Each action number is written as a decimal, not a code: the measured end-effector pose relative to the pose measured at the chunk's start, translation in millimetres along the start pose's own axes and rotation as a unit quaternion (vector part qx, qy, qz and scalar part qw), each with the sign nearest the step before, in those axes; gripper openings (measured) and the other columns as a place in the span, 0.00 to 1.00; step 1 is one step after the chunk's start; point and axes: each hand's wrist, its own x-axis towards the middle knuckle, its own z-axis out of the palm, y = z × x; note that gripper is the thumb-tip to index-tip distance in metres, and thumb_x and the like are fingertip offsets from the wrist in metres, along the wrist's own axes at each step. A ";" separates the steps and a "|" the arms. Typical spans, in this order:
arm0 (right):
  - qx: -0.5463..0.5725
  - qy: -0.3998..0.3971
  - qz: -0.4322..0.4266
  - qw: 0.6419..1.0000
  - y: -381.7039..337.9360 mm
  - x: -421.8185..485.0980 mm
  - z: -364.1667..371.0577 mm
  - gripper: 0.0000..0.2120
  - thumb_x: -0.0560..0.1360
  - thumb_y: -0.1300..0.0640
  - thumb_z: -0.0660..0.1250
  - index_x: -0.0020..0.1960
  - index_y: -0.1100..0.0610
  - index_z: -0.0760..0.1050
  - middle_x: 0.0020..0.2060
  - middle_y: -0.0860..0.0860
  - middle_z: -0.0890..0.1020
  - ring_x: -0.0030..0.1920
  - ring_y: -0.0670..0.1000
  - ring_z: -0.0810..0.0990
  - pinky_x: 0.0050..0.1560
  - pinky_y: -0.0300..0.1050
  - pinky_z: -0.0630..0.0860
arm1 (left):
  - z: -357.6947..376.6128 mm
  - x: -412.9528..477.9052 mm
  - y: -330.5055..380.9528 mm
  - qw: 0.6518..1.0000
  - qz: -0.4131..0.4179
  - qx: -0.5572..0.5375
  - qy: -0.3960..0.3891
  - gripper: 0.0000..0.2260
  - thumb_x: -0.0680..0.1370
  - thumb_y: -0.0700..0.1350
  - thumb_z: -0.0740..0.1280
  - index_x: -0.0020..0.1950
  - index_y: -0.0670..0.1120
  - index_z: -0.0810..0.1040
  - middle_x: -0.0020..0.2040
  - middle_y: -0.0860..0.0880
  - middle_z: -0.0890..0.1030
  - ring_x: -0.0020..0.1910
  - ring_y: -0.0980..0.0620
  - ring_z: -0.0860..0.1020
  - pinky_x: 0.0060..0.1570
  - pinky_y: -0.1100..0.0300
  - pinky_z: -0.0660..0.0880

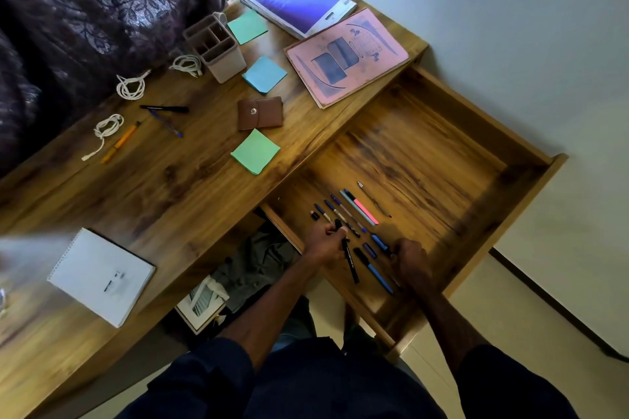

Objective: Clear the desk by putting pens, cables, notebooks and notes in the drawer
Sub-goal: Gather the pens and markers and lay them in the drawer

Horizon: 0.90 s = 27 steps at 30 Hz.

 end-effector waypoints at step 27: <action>0.175 0.033 -0.091 0.980 -31.2 -20.0 -53.6 0.11 0.73 0.57 0.75 0.55 0.53 0.85 0.47 0.44 0.87 0.46 0.42 0.84 0.49 0.40 0.81 | 39.8 10.7 18.0 0.999 0.046 0.014 0.005 0.08 0.78 0.42 0.72 0.55 0.42 0.81 0.46 0.43 0.85 0.44 0.48 0.85 0.48 0.50 0.84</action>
